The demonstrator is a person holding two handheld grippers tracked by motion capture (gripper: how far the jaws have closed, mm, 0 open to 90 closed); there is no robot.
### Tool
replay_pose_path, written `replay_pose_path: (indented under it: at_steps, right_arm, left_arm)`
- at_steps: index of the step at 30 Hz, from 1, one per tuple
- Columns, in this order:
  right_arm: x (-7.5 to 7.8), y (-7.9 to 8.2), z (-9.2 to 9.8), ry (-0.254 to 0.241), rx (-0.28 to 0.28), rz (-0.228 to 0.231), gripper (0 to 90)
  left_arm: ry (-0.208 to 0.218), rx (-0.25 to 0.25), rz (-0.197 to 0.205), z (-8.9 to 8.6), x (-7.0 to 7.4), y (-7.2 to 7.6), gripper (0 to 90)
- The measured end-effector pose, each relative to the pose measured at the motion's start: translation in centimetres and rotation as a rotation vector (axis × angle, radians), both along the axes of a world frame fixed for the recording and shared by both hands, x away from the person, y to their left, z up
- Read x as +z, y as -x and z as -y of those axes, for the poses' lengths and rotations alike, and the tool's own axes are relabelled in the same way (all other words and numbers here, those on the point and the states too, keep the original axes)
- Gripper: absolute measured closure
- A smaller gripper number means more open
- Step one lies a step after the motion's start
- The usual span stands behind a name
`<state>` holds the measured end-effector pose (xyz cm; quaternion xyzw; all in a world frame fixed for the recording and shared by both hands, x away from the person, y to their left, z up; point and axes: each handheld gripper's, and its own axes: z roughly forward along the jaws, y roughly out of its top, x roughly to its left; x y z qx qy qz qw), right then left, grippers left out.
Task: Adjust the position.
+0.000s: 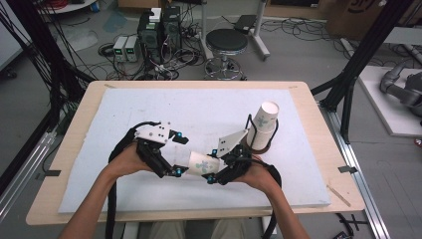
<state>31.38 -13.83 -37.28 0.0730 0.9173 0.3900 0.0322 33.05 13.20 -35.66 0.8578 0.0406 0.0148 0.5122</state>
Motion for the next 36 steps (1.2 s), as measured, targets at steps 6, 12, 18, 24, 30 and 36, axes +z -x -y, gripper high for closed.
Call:
replay_pose_path:
  at_steps: [6,12,18,24,30,36]
  right_arm:
    - [-0.4,0.2,0.6,-0.055,-0.006,0.000,36.7]
    - [-0.9,0.5,0.9,-0.117,-0.024,0.002,36.8]
    - [-1.3,0.6,0.9,-0.159,-0.026,0.014,36.7]
    - [-1.6,0.8,1.0,-0.186,-0.036,0.024,36.7]
    - [-2.0,0.7,1.3,-0.228,-0.045,0.017,36.6]
    - [-1.9,0.9,1.5,-0.279,-0.050,0.016,36.6]
  left_arm:
    - [0.062,0.017,-0.022,-0.9,-0.8,0.2,9.4]
    - [0.108,0.027,-0.035,-1.4,-1.7,0.5,9.4]
    - [0.125,0.038,-0.027,-1.6,-2.5,0.7,9.4]
    - [0.179,0.047,-0.041,-1.9,-3.4,0.8,9.4]
    - [0.210,0.054,-0.040,-1.9,-3.6,0.8,9.4]
    - [0.236,0.059,-0.046,-2.0,-4.1,1.0,9.4]
